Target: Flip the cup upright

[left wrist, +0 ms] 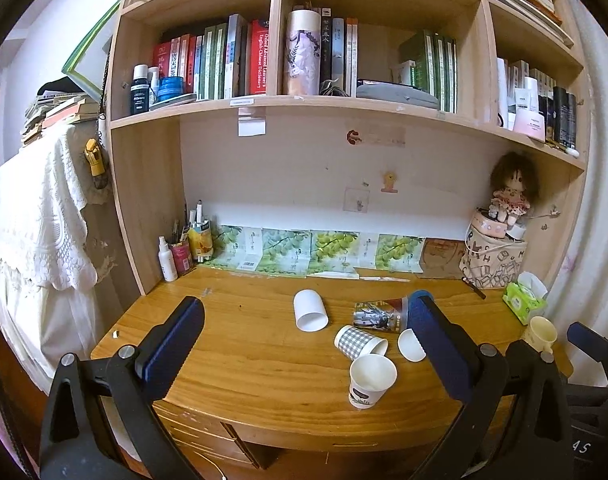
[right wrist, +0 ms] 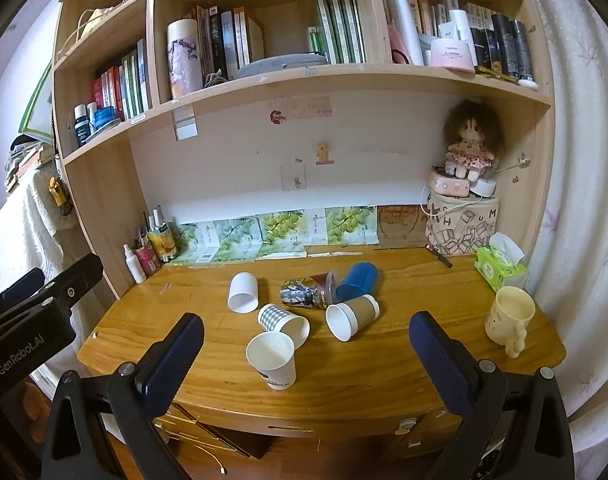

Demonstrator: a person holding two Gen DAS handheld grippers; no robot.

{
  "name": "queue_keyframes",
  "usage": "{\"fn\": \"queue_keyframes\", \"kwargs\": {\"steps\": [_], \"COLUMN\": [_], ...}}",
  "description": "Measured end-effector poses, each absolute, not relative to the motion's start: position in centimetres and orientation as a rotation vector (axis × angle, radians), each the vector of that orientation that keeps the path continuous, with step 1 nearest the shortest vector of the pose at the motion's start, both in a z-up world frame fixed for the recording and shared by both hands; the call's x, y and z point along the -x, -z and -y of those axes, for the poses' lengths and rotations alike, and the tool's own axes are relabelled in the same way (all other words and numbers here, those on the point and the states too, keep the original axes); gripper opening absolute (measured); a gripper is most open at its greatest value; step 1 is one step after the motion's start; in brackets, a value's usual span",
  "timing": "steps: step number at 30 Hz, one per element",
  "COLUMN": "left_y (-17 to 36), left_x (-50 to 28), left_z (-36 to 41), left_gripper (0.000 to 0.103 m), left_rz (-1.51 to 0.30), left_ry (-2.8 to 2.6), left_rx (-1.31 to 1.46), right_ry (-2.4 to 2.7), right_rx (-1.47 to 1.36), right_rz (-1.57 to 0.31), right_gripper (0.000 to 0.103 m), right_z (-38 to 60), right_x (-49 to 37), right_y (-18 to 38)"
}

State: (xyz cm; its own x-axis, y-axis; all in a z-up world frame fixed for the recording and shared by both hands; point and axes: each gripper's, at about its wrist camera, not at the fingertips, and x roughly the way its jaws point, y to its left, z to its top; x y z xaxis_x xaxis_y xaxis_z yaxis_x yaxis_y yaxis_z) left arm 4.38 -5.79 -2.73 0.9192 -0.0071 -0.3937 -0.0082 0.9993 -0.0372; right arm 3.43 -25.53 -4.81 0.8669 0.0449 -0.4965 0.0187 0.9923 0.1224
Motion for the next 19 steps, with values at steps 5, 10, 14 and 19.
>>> {"fn": "queue_keyframes", "kwargs": {"steps": [5, 10, 14, 19], "left_y": [2.67, 2.76, 2.73, 2.70], "left_x": [-4.16, -3.95, -3.79, -3.72], "left_z": [5.65, 5.56, 5.39, 5.35], "left_gripper": [0.103, 0.103, 0.103, 0.103], "left_rz": [-0.404, -0.408, -0.409, -0.413], "left_ry": [-0.013, -0.026, -0.033, -0.032], "left_rx": [0.032, 0.025, 0.025, 0.024], "right_ry": [-0.012, -0.022, -0.029, -0.031], "right_rx": [-0.127, -0.133, -0.134, -0.135], "right_rz": [-0.518, -0.520, -0.527, -0.532], "right_gripper": [0.103, 0.103, 0.103, 0.103], "right_z": [25.43, 25.31, 25.12, 25.02], "right_x": [-3.31, -3.20, -3.21, -3.18], "right_y": [4.80, 4.76, 4.81, 4.87]}}
